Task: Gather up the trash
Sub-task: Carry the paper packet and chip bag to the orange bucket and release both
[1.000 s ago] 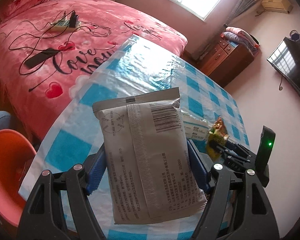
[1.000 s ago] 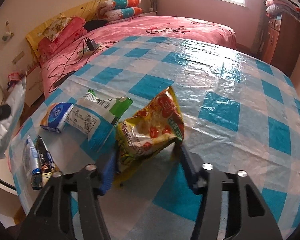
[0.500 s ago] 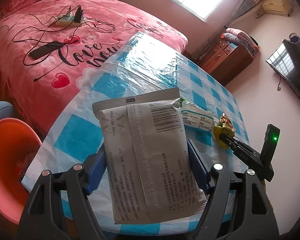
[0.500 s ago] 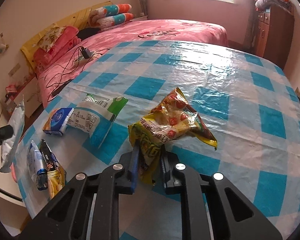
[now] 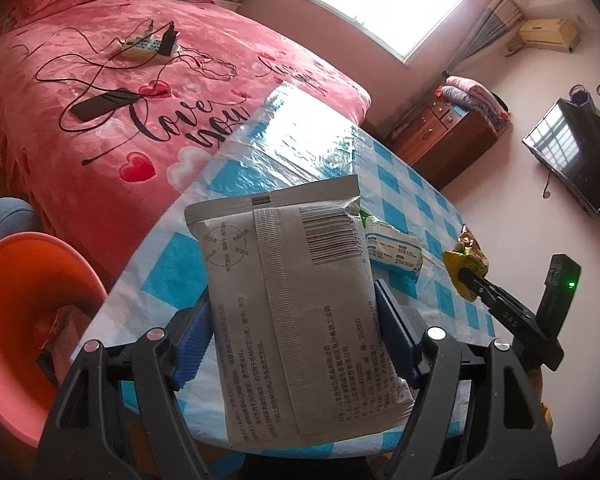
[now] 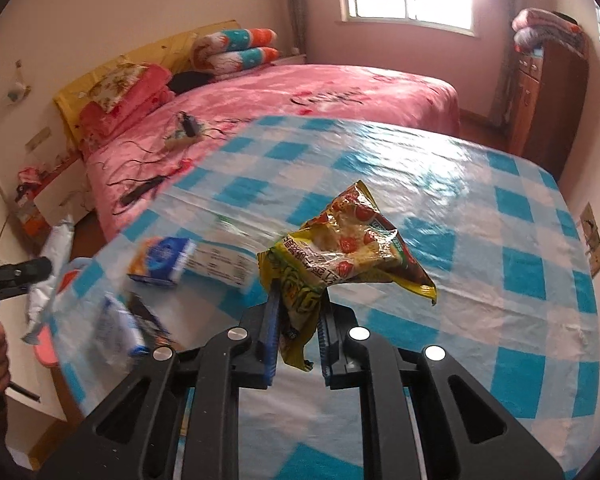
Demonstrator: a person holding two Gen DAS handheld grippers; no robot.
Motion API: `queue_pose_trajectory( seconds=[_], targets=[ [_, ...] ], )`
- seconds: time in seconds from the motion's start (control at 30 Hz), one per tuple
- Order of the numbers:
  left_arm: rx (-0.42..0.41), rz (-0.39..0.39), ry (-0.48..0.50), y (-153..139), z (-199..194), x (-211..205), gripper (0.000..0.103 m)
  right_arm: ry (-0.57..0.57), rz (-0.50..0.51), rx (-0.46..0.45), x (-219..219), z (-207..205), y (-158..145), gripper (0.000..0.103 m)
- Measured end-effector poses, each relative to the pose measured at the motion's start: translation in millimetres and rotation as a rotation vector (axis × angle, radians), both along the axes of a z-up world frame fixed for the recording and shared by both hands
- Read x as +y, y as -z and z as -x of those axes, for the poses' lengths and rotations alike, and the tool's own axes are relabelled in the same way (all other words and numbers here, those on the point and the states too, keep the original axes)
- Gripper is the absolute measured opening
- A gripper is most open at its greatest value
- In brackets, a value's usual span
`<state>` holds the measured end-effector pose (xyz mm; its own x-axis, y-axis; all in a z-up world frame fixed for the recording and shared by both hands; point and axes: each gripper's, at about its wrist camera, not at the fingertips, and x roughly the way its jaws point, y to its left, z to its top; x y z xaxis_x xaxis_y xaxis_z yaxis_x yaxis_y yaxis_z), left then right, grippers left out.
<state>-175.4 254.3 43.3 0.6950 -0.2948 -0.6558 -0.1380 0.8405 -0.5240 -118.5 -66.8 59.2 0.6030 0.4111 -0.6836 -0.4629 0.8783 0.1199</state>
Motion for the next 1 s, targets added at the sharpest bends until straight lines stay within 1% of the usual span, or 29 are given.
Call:
queue_pose_trajectory(
  seconds=[0.1, 0.23, 0.3, 0.43, 0.63, 0.77, 0.87, 0.9, 0.93, 0.97, 1.0],
  targets=[
    [-0.010, 0.006, -0.018, -1, 6, 10, 0.075, -0.057, -0.020, -0.016, 21, 9, -14, 0.017],
    [-0.017, 0.002, -0.064, -2, 20, 29, 0.075, -0.165, -0.045, -0.032, 59, 21, -29, 0.017],
    [-0.016, -0.003, -0.088, -2, 27, 39, 0.075, -0.238, -0.055, -0.032, 84, 30, -35, 0.017],
    [-0.001, -0.014, -0.175, 3, 51, 69, 0.075, -0.395, -0.064, -0.024, 141, 50, -39, 0.017],
    [0.034, -0.036, -0.307, 15, 83, 113, 0.075, -0.593, -0.048, 0.009, 224, 77, -28, 0.017],
    [0.057, -0.041, -0.381, 27, 101, 141, 0.075, -0.693, -0.029, 0.029, 268, 93, -18, 0.017],
    [0.082, -0.040, -0.428, 40, 110, 156, 0.076, -0.766, -0.002, 0.051, 303, 105, -4, 0.017],
    [0.093, -0.045, -0.438, 44, 111, 160, 0.076, -0.787, 0.011, 0.065, 314, 110, 3, 0.020],
    [0.112, -0.056, -0.450, 49, 112, 164, 0.077, -0.803, 0.026, 0.073, 321, 114, 9, 0.020],
    [0.130, -0.064, -0.467, 54, 114, 168, 0.079, -0.814, 0.046, 0.075, 330, 117, 17, 0.024],
    [0.138, -0.065, -0.483, 59, 116, 173, 0.081, -0.814, 0.066, 0.084, 337, 120, 26, 0.038]
  ],
)
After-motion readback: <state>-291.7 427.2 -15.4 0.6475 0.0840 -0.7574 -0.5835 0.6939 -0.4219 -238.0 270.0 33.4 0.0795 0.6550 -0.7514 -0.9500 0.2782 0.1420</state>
